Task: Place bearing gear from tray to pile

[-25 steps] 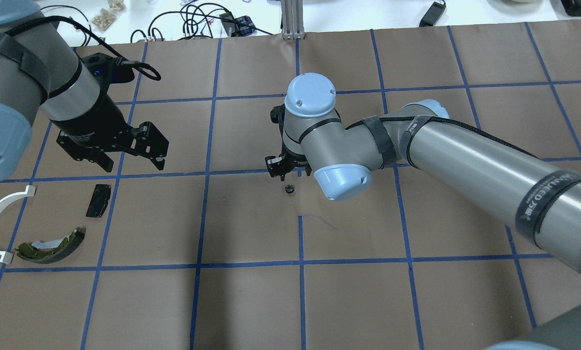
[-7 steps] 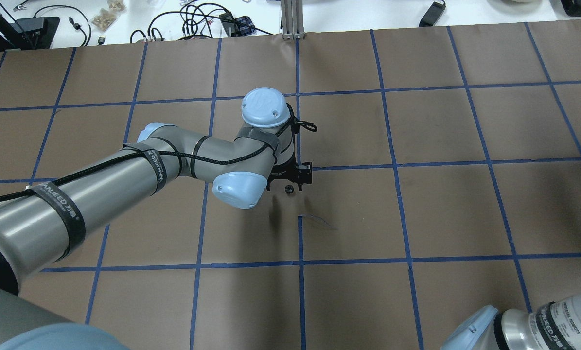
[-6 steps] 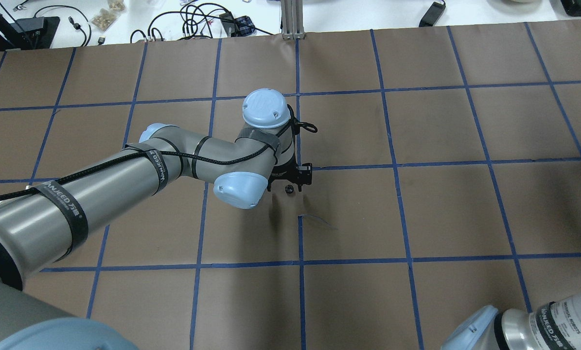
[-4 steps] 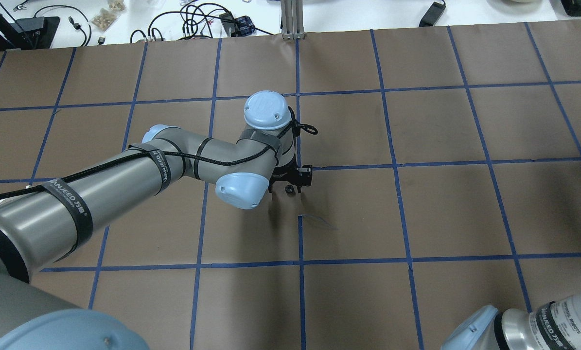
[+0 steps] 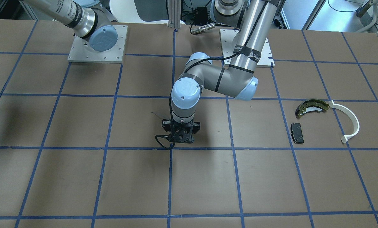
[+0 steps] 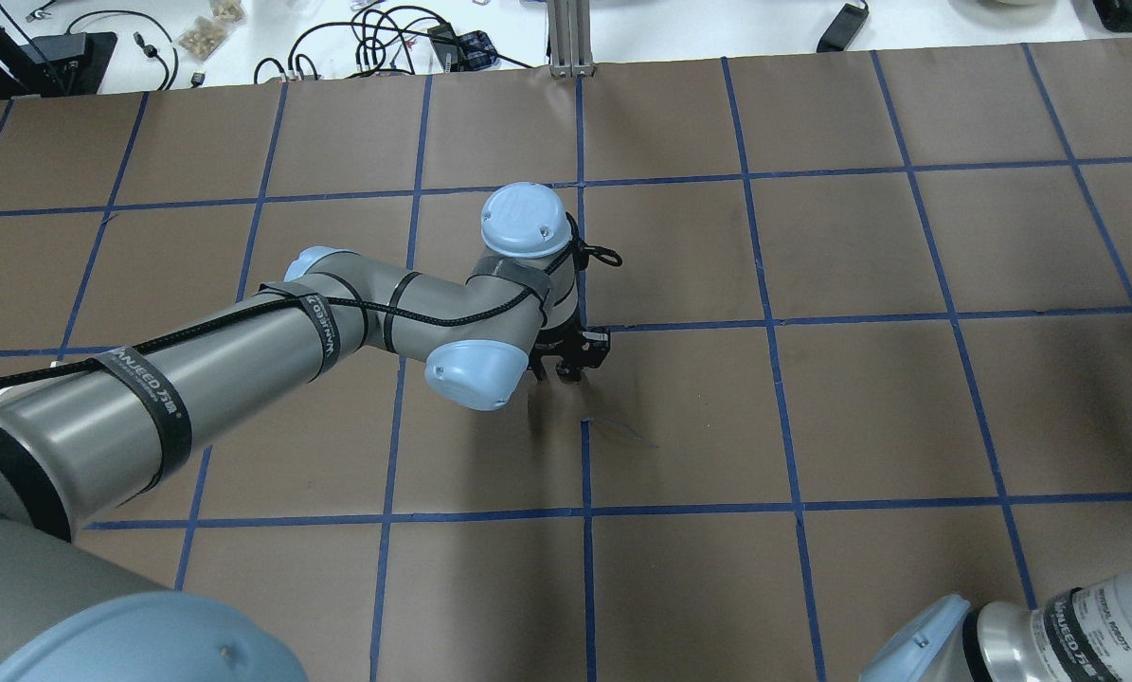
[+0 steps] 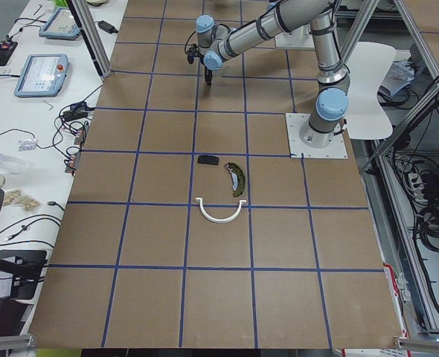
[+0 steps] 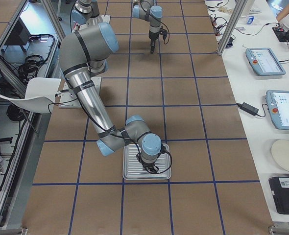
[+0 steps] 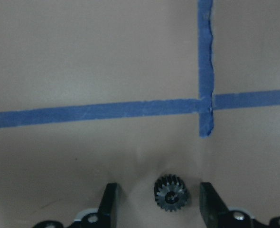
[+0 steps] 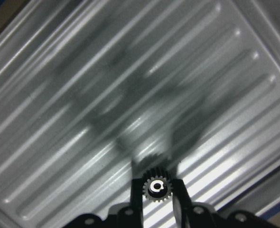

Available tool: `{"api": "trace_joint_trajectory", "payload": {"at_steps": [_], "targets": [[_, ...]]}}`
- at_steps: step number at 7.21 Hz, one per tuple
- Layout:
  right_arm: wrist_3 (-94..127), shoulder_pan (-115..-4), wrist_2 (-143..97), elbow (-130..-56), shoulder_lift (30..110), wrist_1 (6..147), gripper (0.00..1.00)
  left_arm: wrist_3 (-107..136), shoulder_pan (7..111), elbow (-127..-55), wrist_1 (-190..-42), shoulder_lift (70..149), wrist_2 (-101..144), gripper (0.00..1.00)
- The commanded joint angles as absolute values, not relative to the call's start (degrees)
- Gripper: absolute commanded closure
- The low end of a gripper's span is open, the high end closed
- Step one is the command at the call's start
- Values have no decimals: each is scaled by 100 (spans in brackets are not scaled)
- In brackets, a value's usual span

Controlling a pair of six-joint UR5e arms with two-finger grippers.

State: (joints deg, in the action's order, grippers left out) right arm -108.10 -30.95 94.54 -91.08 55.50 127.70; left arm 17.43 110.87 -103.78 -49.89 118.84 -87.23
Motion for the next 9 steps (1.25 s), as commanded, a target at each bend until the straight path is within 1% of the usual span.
{"api": "trace_joint_trajectory", "payload": {"at_steps": [1, 2, 4, 5, 6, 7, 8, 9], "targets": [[-10523, -3129, 9466, -9132, 5765, 12622, 81, 1749, 11092, -10362, -5010, 11892, -8728, 100], [-10268, -3216, 9405, -9123, 5948, 12421, 81, 1740, 11074, -10354, -5027, 11805, -8736, 100], [-8883, -4090, 9291, -9123, 6711, 11605, 81, 1670, 10996, -10135, -5376, 11664, -8832, 100], [-8198, -4557, 9081, -9132, 7167, 11193, 81, 1609, 10708, -9899, -5866, 11541, -8920, 100], [-7313, -5136, 9001, -9132, 7433, 10858, 81, 1260, 10322, -9583, -6524, 11349, -9008, 100], [-6547, -5803, 8983, -9123, 7496, 10820, 81, 735, 9875, -9284, -7244, 11190, -9322, 100], [-5512, -6488, 9000, -9140, 7506, 10889, 81, 294, 9339, -9133, -7747, 11049, -9543, 100], [-4371, -7217, 9000, -9141, 7436, 10898, 81, -136, 8899, -9149, -7787, 10883, -9615, 100]]}}
